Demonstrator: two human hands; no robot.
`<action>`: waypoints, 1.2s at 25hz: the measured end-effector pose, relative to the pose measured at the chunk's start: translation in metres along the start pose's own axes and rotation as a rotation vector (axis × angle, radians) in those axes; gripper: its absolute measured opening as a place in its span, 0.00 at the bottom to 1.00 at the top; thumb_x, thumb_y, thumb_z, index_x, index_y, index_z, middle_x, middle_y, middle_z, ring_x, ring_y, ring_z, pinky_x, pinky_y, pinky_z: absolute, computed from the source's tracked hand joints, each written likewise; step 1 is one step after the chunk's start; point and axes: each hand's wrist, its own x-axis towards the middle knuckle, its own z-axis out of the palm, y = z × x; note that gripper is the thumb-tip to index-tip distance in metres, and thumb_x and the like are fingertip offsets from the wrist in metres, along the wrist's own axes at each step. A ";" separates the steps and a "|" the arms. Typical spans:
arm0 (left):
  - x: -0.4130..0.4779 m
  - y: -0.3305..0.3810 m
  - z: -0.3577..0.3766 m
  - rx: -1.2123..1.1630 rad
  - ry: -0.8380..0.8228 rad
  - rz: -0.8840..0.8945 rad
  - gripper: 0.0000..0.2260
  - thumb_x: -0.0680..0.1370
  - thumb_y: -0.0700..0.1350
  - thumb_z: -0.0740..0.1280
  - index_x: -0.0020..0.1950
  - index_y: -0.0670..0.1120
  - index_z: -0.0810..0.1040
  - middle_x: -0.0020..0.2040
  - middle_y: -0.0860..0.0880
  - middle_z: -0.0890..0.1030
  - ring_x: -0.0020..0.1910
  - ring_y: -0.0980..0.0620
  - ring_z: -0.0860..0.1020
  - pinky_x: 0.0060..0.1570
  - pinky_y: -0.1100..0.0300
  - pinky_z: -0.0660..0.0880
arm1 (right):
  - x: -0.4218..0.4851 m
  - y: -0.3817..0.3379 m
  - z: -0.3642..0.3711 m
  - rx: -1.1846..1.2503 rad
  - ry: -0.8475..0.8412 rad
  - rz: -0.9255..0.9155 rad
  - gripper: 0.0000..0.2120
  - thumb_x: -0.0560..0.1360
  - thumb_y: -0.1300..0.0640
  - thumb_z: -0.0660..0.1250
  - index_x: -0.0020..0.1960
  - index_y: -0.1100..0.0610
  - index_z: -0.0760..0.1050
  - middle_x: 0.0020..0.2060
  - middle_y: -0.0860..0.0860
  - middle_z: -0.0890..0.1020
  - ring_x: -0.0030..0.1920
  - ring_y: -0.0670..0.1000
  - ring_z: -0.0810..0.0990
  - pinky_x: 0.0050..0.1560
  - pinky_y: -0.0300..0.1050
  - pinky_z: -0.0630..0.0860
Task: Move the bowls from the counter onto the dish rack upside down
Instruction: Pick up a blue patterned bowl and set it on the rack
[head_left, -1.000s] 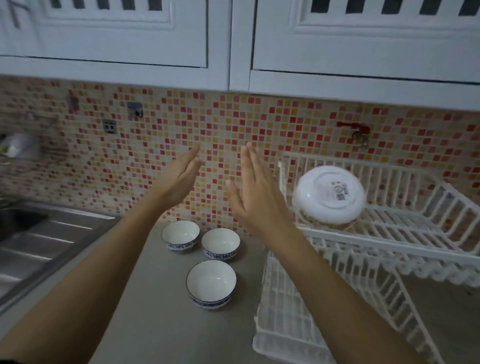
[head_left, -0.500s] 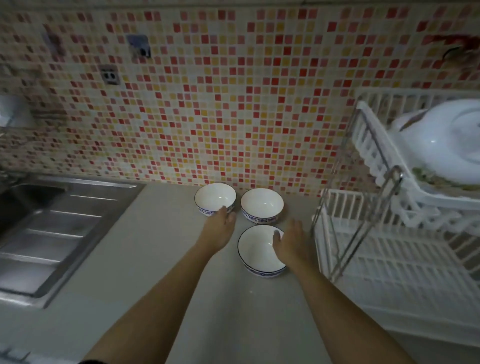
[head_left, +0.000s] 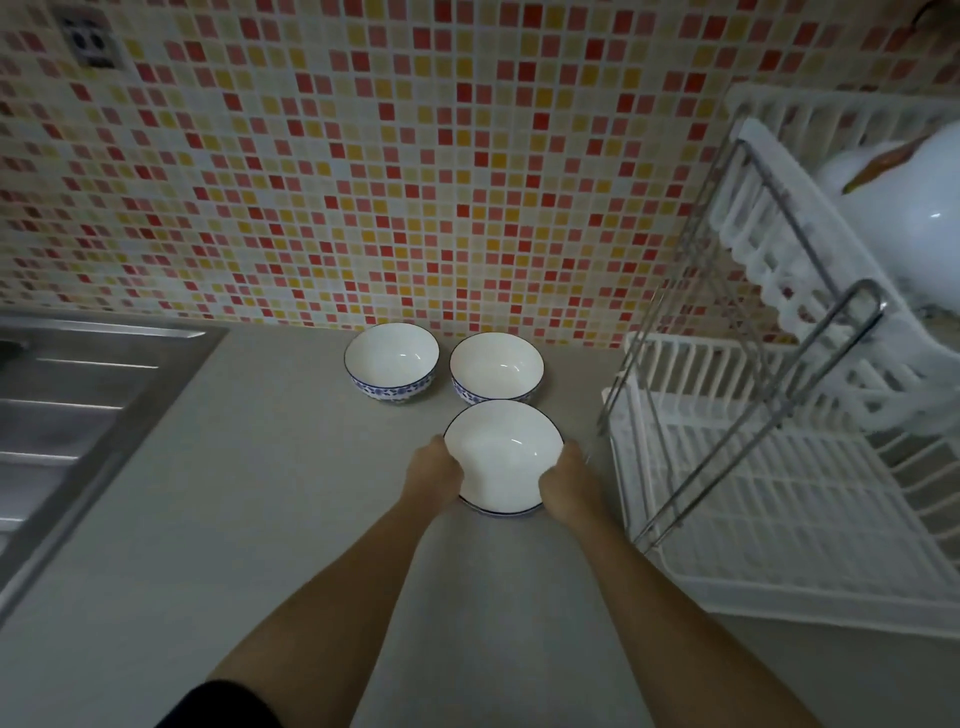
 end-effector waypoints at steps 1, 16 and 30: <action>-0.003 0.003 -0.008 -0.025 0.013 0.022 0.14 0.76 0.34 0.55 0.60 0.34 0.71 0.58 0.33 0.77 0.57 0.34 0.77 0.56 0.47 0.76 | -0.007 -0.008 -0.006 0.018 0.007 -0.031 0.22 0.69 0.62 0.56 0.63 0.54 0.66 0.58 0.57 0.77 0.57 0.62 0.76 0.54 0.49 0.74; -0.175 0.171 -0.225 -0.422 0.575 0.698 0.12 0.72 0.43 0.57 0.40 0.39 0.77 0.34 0.36 0.77 0.34 0.39 0.75 0.32 0.54 0.69 | -0.188 -0.152 -0.245 0.301 0.265 -0.684 0.15 0.76 0.65 0.54 0.61 0.56 0.60 0.52 0.53 0.71 0.52 0.53 0.73 0.40 0.43 0.74; -0.283 0.386 -0.088 -0.661 -0.203 0.946 0.24 0.76 0.67 0.49 0.51 0.54 0.76 0.42 0.55 0.83 0.40 0.58 0.82 0.51 0.50 0.77 | -0.156 0.039 -0.484 0.468 0.326 -0.811 0.23 0.79 0.65 0.57 0.69 0.44 0.61 0.56 0.49 0.75 0.53 0.54 0.77 0.52 0.59 0.80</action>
